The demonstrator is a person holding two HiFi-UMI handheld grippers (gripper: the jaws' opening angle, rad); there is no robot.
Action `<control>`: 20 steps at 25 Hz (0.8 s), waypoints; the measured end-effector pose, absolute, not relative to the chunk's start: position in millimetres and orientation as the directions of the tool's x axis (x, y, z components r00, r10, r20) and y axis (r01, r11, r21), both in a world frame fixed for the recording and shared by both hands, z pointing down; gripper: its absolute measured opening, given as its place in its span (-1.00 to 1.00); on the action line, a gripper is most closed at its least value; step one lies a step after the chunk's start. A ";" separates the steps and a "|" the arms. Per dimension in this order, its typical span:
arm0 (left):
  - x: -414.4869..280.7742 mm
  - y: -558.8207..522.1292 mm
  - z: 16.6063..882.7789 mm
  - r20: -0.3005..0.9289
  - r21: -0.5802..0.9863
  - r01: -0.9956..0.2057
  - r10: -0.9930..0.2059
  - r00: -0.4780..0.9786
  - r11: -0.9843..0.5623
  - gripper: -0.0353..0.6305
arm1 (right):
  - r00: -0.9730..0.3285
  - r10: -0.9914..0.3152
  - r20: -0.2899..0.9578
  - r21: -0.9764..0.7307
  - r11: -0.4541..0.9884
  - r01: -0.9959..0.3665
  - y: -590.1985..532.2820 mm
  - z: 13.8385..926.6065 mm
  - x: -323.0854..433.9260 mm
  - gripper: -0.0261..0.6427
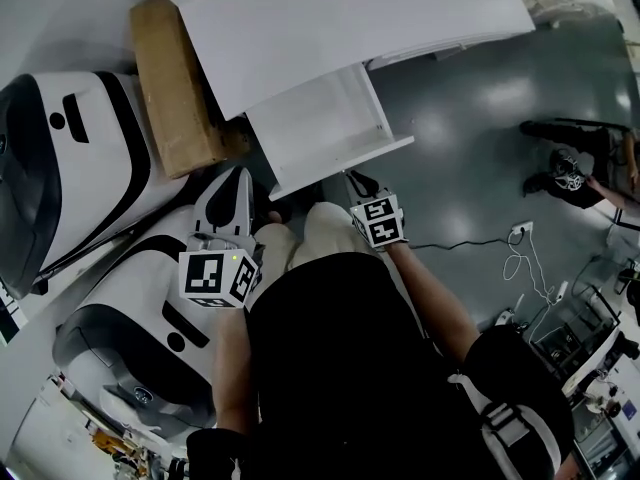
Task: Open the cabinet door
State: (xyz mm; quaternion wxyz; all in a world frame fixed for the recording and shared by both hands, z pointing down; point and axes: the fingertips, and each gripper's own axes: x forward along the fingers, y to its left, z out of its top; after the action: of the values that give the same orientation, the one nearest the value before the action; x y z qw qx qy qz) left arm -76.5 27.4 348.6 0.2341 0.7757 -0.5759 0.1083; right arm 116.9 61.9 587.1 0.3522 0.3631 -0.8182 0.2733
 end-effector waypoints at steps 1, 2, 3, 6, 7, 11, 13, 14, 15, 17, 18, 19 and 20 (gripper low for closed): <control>-75.9 25.9 347.5 0.434 0.236 -0.943 -0.843 0.318 -0.234 -0.83 | -0.495 -0.414 0.764 -0.192 0.587 -0.786 59.0 579.0 114.9 -0.75; -75.5 24.4 346.6 0.432 0.230 -0.943 -0.843 0.321 -0.241 -0.83 | -0.503 -0.426 0.752 -0.194 0.586 -0.786 55.8 570.6 112.5 -0.76; -75.2 22.9 346.1 0.432 0.223 -0.943 -0.842 0.322 -0.246 -0.83 | -0.510 -0.439 0.740 -0.194 0.587 -0.786 52.4 562.3 110.0 -0.77; -74.5 19.2 347.4 0.435 0.221 -0.942 -0.838 0.328 -0.253 -0.83 | -0.529 -0.471 0.706 -0.184 0.599 -0.779 42.8 538.6 101.9 -0.79; -74.2 18.4 348.5 0.438 0.227 -0.940 -0.835 0.332 -0.255 -0.83 | -0.535 -0.480 0.695 -0.181 0.603 -0.777 39.6 530.5 98.8 -0.79; -74.5 15.3 346.9 0.422 0.255 -0.932 -0.838 0.347 -0.257 -0.83 | -0.548 -0.515 0.659 -0.173 0.605 -0.777 25.9 501.9 91.0 -0.80; -75.6 13.3 344.0 0.406 0.265 -0.931 -0.847 0.343 -0.250 -0.83 | -0.558 -0.528 0.640 -0.174 0.608 -0.775 19.3 487.3 86.5 -0.81; -76.5 12.3 342.1 0.397 0.271 -0.931 -0.852 0.341 -0.246 -0.83 | -0.565 -0.535 0.628 -0.174 0.611 -0.772 16.0 479.3 83.7 -0.82; -77.6 11.2 339.7 0.387 0.276 -0.930 -0.858 0.338 -0.242 -0.83 | -0.573 -0.541 0.615 -0.173 0.617 -0.768 12.7 471.1 80.4 -0.83; -80.5 9.3 334.8 0.371 0.283 -0.929 -0.867 0.334 -0.237 -0.83 | -0.589 -0.555 0.588 -0.168 0.628 -0.760 5.8 454.3 73.7 -0.84; -82.1 8.3 332.8 0.366 0.285 -0.929 -0.869 0.332 -0.235 -0.83 | -0.596 -0.563 0.573 -0.164 0.633 -0.756 2.0 445.9 70.5 -0.85; -83.8 7.3 331.3 0.364 0.285 -0.930 -0.871 0.330 -0.233 -0.83 | -0.602 -0.570 0.558 -0.160 0.638 -0.753 -2.1 437.4 67.5 -0.86; -85.6 6.3 330.0 0.364 0.284 -0.930 -0.872 0.328 -0.232 -0.83 | -0.609 -0.578 0.544 -0.157 0.643 -0.750 -6.3 429.0 64.3 -0.86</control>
State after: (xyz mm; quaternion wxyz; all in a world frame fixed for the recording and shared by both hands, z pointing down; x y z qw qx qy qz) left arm -85.6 6.3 330.0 0.2286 0.7822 -0.5760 0.0642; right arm 64.3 -6.3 429.0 0.2288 0.3784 -0.8769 0.1882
